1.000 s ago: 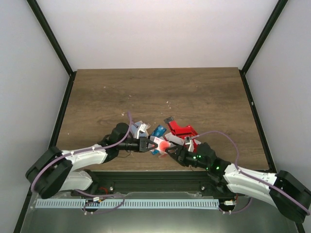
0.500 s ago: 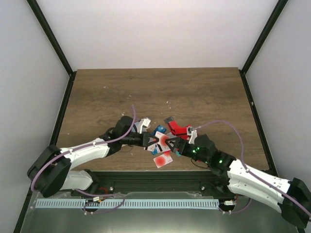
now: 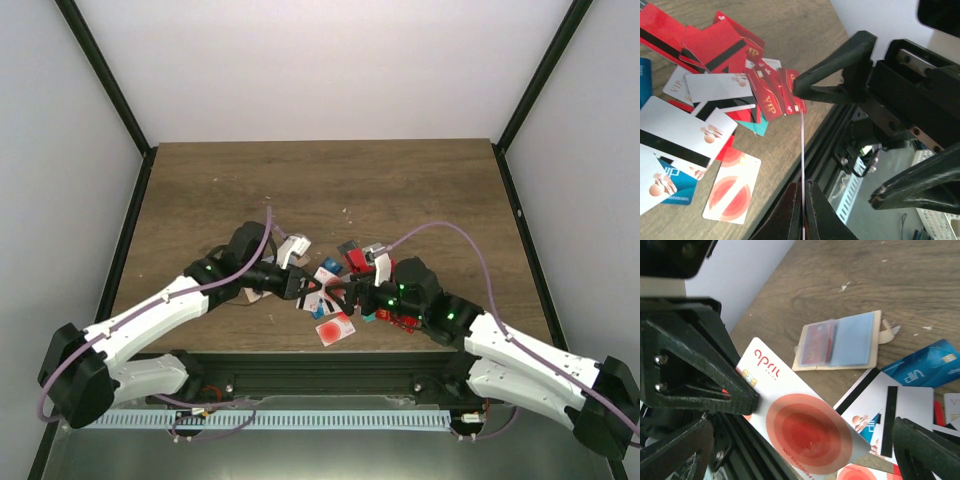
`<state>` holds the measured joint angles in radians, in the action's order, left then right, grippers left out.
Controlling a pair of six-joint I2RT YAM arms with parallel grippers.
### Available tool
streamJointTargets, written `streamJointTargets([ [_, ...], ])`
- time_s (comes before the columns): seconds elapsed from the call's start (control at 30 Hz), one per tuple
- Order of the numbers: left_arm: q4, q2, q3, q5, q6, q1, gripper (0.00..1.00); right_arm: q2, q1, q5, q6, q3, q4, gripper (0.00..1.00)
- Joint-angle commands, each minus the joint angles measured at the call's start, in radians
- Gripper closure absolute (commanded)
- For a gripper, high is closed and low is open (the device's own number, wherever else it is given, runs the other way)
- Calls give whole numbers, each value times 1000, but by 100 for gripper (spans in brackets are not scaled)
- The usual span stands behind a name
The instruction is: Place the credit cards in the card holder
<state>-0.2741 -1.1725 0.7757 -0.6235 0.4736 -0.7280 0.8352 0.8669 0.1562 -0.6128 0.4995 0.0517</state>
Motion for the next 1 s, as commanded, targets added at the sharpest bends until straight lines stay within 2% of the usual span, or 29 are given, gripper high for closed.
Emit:
streamJointTargets([
  [0.0, -159, 48, 60, -77, -71, 4, 96, -12, -6, 161, 81, 1, -39, 2],
  [0.17, -210, 103, 76, -118, -101, 3, 96, -85, -6, 245, 81, -43, -79, 8],
  [0.3, -215, 130, 77, -155, -108, 2, 96, -124, -6, 334, 89, -54, -97, 19],
  [0.5, -236, 150, 91, -172, -130, 2, 96, -137, -6, 492, 74, -76, -201, 54],
  [0.53, -241, 153, 93, -173, -133, 2, 96, -132, -6, 510, 73, -75, -212, 62],
  [0.7, -243, 158, 95, -178, -137, 2, 96, -120, -5, 561, 62, -77, -251, 87],
  [0.77, -245, 154, 96, -177, -141, 1, 96, -114, -6, 575, 53, -81, -269, 96],
  [0.83, -243, 154, 100, -169, -142, 0, 95, -107, -6, 580, 46, -82, -280, 99],
  [0.9, -241, 162, 111, -127, -137, 1, 81, -104, -6, 567, 33, -81, -293, 99],
  [0.97, -259, 188, 134, 47, -114, 8, 70, -107, -6, 502, -9, -82, -320, 99],
])
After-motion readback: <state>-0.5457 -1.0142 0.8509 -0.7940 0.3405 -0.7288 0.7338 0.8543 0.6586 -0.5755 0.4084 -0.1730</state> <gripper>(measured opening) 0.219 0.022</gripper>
